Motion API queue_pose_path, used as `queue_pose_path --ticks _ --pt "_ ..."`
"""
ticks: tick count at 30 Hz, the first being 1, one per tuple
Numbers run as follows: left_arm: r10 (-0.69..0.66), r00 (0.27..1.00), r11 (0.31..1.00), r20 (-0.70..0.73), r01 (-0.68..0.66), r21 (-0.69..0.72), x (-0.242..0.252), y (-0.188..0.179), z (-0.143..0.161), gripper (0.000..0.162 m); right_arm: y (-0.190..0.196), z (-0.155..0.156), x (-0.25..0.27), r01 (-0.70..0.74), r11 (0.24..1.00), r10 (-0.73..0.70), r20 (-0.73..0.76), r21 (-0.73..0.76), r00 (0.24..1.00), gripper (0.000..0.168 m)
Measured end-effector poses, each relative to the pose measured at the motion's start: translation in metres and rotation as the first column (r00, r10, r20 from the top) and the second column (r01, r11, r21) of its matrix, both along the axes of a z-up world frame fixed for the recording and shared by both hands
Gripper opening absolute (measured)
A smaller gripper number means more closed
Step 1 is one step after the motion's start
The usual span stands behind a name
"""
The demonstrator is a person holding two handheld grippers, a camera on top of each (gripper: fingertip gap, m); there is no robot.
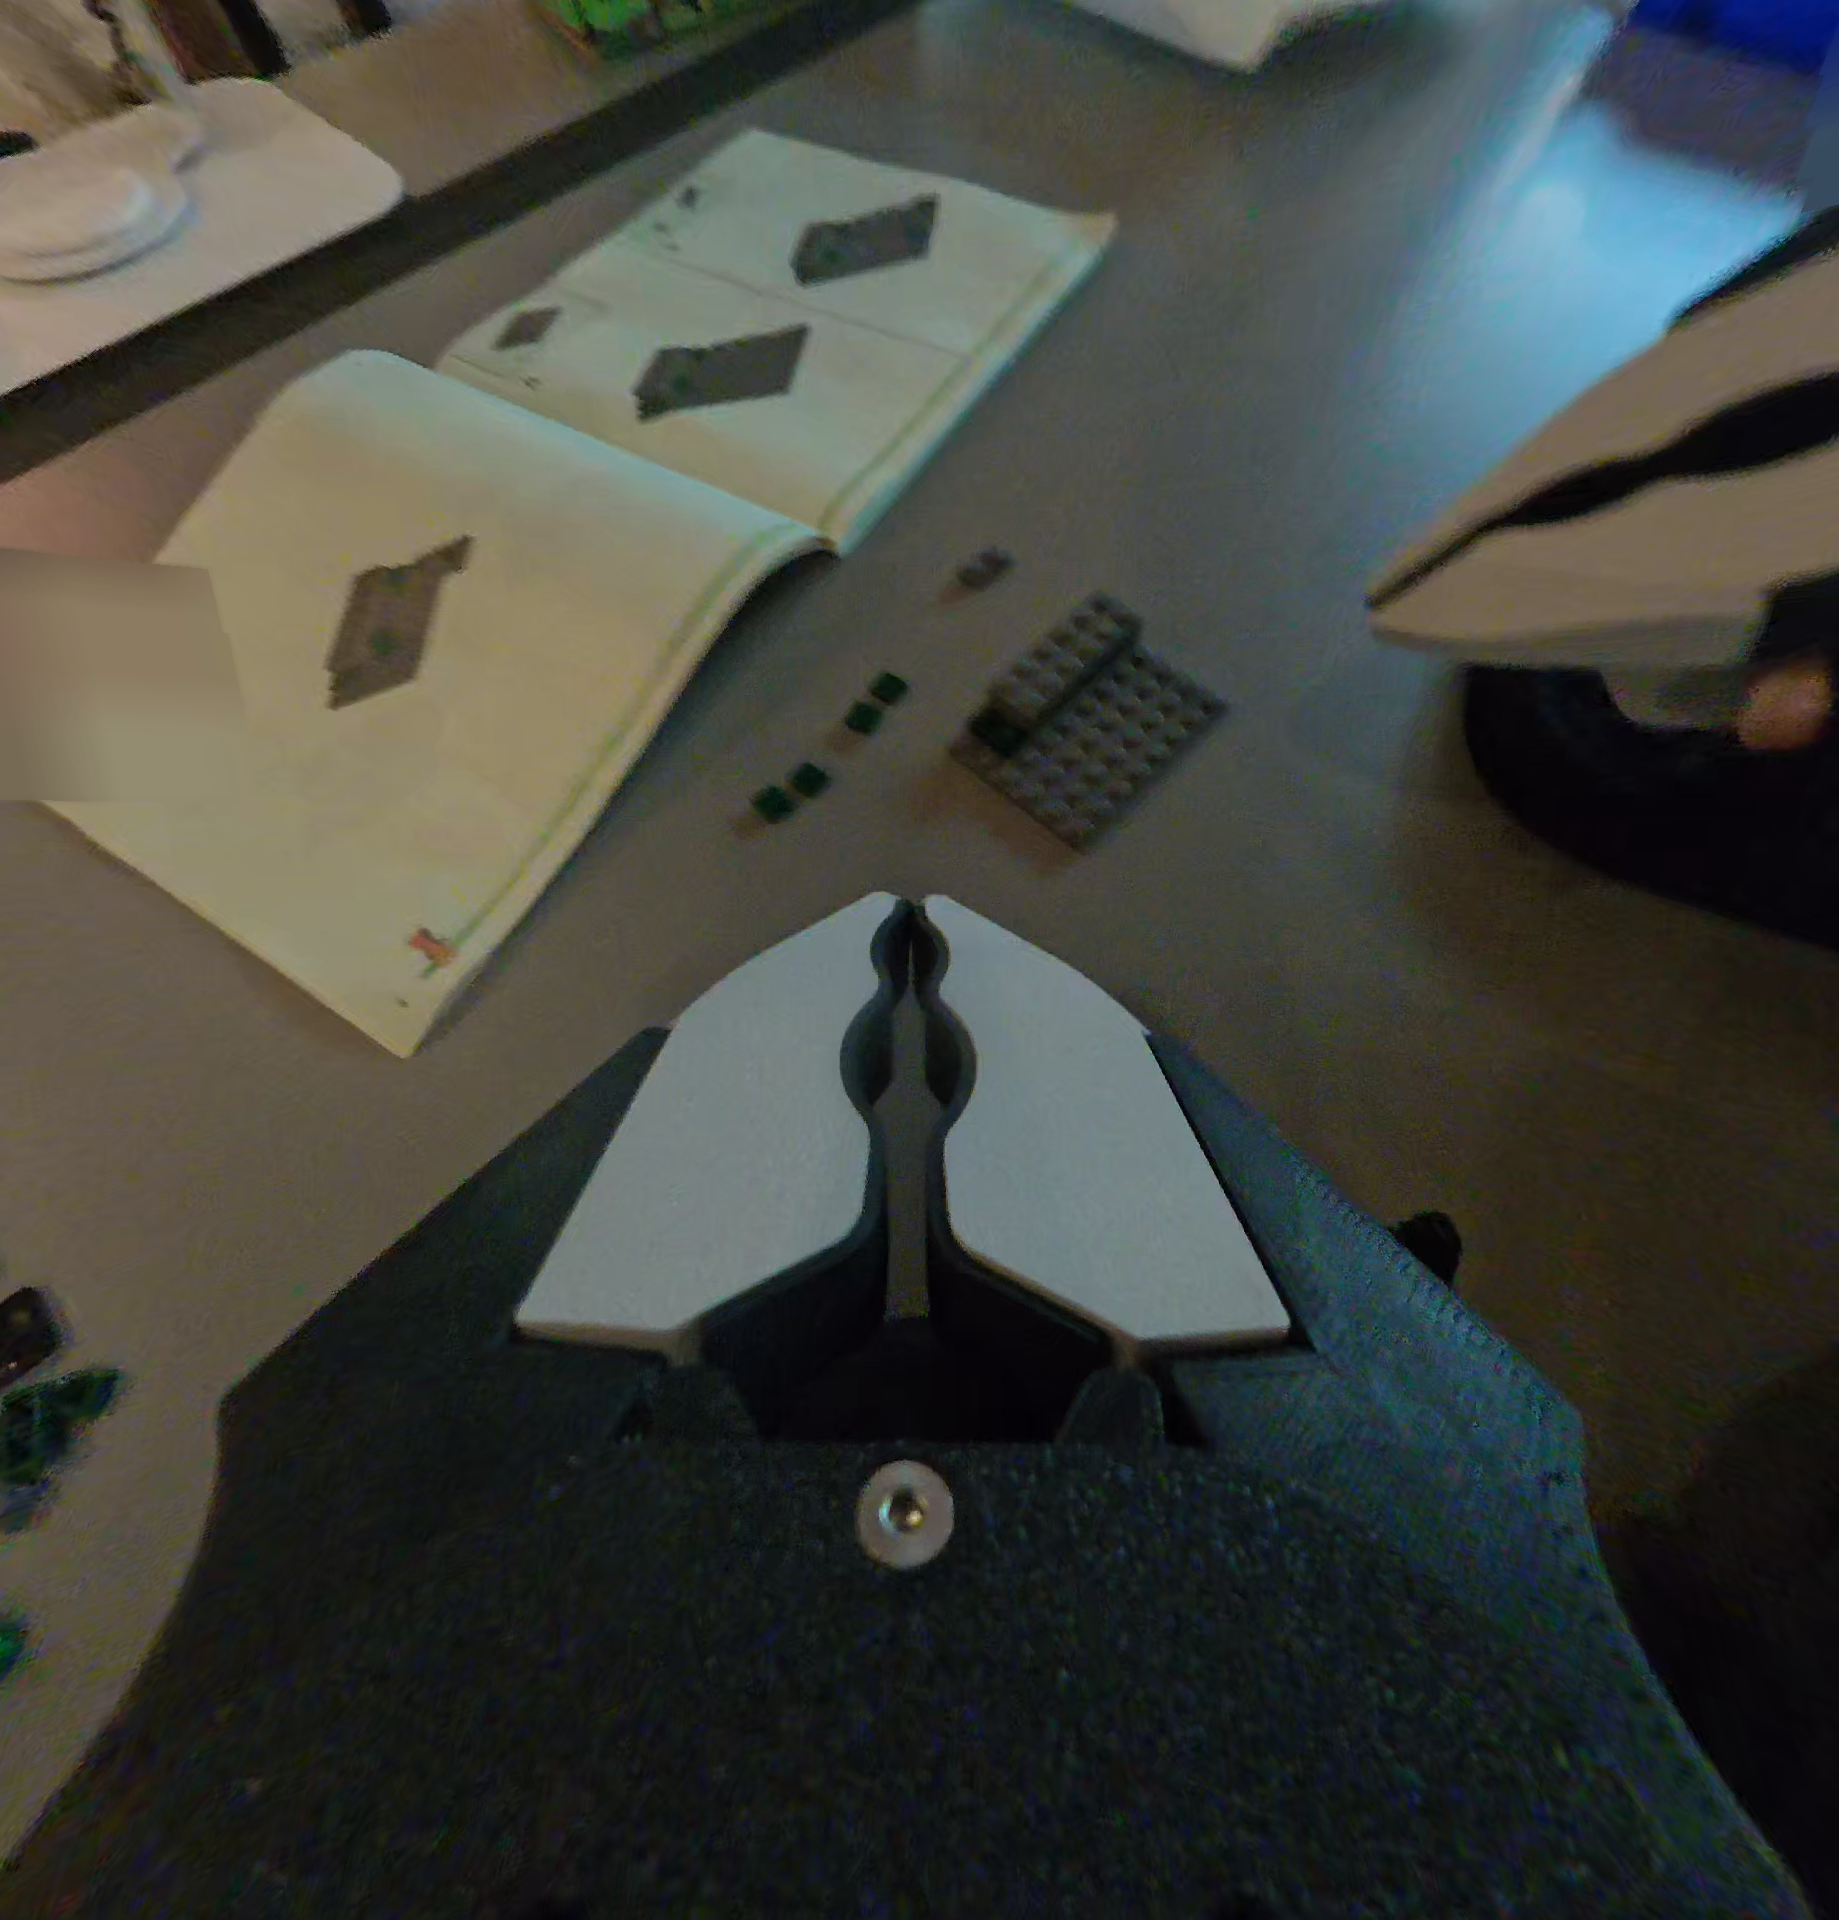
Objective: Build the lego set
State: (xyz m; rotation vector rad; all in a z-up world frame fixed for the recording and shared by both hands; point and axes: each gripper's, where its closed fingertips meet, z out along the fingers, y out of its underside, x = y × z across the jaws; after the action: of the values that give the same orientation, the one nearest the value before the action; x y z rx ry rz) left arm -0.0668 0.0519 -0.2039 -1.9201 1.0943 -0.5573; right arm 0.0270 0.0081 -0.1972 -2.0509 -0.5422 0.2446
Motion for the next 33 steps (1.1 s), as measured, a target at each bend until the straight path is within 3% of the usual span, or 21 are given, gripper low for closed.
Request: queue_pose_path --ticks 5,15,22,28,33 --pt "0.062 0.997 0.998 0.046 -0.061 -0.02 -0.006 0.012 0.001 0.001 0.006 0.008 0.007 -0.1 0.995 0.099 0.047 0.013 0.994 0.0" --pt "0.044 0.995 0.999 0.086 -0.045 0.006 -0.005 0.015 0.003 0.0 0.027 0.019 -0.003 -0.119 0.987 0.131 -0.117 0.108 0.984 0.0" --pt "0.087 0.994 0.995 0.059 -0.089 0.033 -0.015 0.036 0.005 0.0 0.03 0.01 0.002 -0.152 0.985 0.157 -0.059 0.086 0.986 0.0" --pt "0.056 0.998 0.995 -0.029 -0.053 0.083 -0.036 0.09 0.018 0.0 0.043 0.0 0.013 -0.174 0.98 0.173 0.017 0.092 0.985 0.0" --pt "0.057 0.997 0.996 -0.056 -0.054 0.065 -0.04 0.139 0.015 0.0 0.052 0.001 0.023 -0.107 0.989 0.11 -0.026 0.106 0.994 0.0"
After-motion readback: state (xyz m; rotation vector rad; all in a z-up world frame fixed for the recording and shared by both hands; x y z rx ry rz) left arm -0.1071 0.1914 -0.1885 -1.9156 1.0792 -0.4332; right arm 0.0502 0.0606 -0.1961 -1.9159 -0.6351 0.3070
